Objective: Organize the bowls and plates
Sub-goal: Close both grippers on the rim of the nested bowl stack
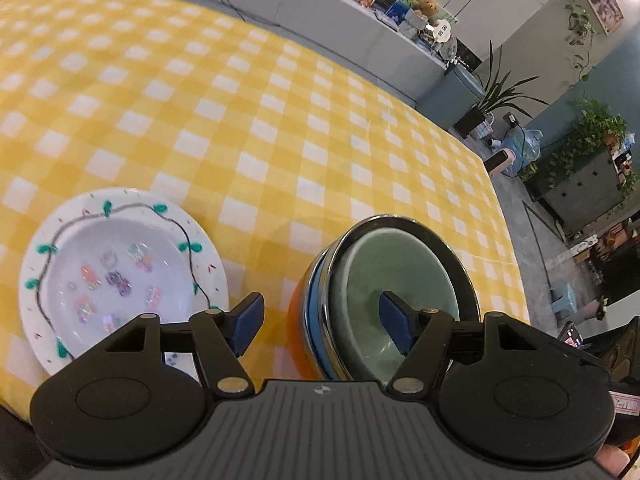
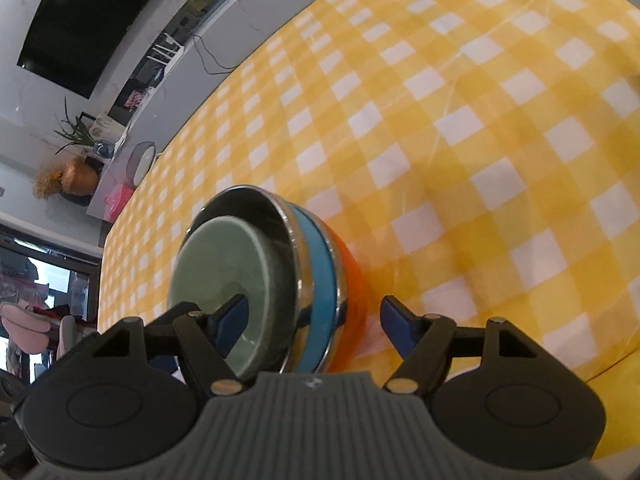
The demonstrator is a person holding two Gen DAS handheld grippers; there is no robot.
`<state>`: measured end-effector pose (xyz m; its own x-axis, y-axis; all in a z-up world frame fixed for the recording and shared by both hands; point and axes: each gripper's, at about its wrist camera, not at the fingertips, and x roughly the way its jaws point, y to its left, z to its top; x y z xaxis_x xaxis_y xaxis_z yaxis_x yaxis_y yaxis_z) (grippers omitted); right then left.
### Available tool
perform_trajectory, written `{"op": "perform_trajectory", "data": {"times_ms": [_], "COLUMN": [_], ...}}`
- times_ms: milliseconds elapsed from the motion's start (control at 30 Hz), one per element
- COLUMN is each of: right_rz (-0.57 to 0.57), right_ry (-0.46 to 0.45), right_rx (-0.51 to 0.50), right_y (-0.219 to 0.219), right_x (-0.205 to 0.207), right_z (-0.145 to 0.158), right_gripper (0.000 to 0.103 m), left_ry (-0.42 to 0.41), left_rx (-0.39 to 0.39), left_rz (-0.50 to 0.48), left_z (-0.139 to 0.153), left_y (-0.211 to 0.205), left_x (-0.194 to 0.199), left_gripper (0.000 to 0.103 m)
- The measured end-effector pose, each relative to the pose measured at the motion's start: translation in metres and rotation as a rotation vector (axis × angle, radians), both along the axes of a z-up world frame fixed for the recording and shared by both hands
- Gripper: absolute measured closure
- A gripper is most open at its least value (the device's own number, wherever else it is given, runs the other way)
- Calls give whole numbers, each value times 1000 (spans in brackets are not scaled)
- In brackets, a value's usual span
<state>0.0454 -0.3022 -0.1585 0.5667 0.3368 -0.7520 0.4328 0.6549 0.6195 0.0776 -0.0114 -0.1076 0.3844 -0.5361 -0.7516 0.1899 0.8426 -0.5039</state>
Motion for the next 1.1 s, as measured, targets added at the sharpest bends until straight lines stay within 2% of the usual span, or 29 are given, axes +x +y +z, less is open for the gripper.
{"op": "perform_trajectory", "data": {"times_ms": [133, 233, 633, 733, 867, 1100], "right_rz": [-17, -24, -8, 2, -4, -14], "right_ry": [14, 32, 29, 37, 35, 38], "right_rx": [-2, -8, 19, 25, 40, 51], "right_y": [-1, -3, -5, -5, -8, -10], "right_x": [1, 2, 4, 4, 3, -1], "right_z": [-2, -6, -14, -17, -20, -19], "right_gripper": [32, 36, 40, 46, 47, 52], "left_ry": [33, 49, 146, 153, 158, 156], "left_rx": [-2, 9, -60, -81, -117, -127], "left_rz": [0, 1, -23, -22, -30, -31], "left_z": [-11, -17, -37, -40, -41, -40], "left_y": [-2, -3, -8, -6, -3, -2], "left_x": [3, 6, 15, 15, 16, 15], "left_gripper": [26, 26, 30, 30, 42, 42]}}
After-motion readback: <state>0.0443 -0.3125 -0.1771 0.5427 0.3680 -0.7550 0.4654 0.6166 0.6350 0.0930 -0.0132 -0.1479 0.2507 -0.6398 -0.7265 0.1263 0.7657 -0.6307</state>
